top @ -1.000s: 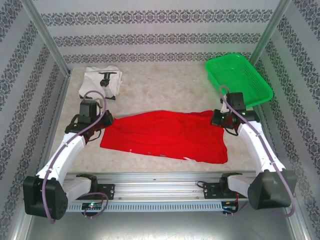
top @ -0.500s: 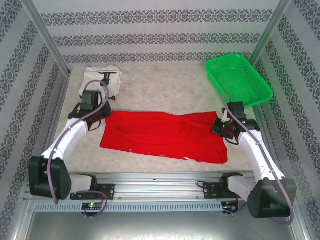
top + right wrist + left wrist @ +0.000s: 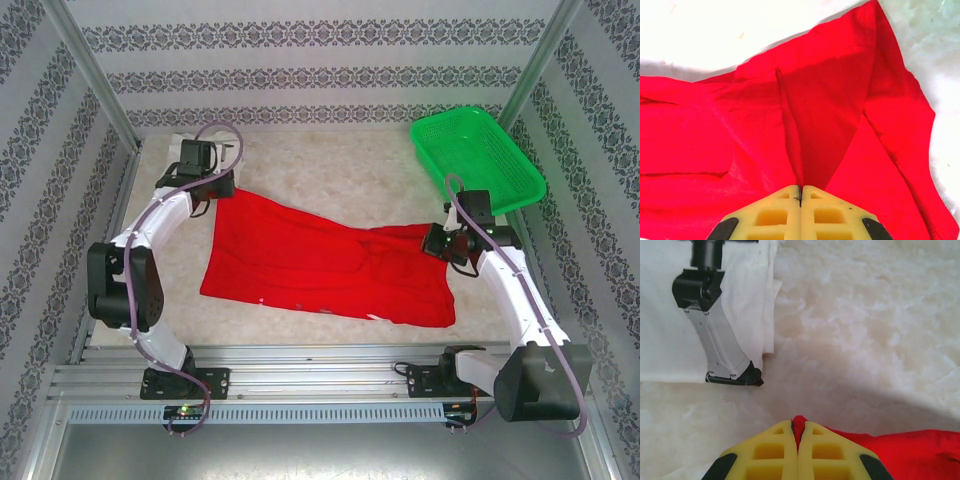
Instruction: Fold and stack the t-shirts
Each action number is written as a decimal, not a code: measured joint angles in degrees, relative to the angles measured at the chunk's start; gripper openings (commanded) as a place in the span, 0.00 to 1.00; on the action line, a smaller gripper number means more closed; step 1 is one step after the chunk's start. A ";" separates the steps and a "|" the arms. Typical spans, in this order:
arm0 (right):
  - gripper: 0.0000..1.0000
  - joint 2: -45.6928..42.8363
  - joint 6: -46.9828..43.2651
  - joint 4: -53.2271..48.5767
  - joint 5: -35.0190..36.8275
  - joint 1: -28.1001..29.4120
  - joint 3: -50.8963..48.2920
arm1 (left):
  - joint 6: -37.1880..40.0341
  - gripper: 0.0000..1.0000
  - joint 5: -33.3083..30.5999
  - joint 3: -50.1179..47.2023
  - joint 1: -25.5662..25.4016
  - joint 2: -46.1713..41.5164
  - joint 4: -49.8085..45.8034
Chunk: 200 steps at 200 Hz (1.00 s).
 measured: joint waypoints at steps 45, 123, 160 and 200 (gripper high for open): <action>0.00 -1.51 -0.98 -2.62 -0.22 -0.35 -0.33 | 3.26 0.00 0.00 -3.13 0.11 0.39 2.69; 0.00 -4.59 1.22 -8.98 1.55 -1.14 -2.73 | 5.66 0.00 0.17 -13.94 0.50 -5.66 5.42; 0.00 -5.92 6.58 -11.87 3.08 -1.14 -3.82 | 5.14 0.00 -0.70 -20.59 0.81 -10.97 5.57; 0.00 -10.51 13.46 -14.86 6.14 -1.14 -8.70 | 3.10 0.00 -2.36 -26.64 0.81 -15.13 5.38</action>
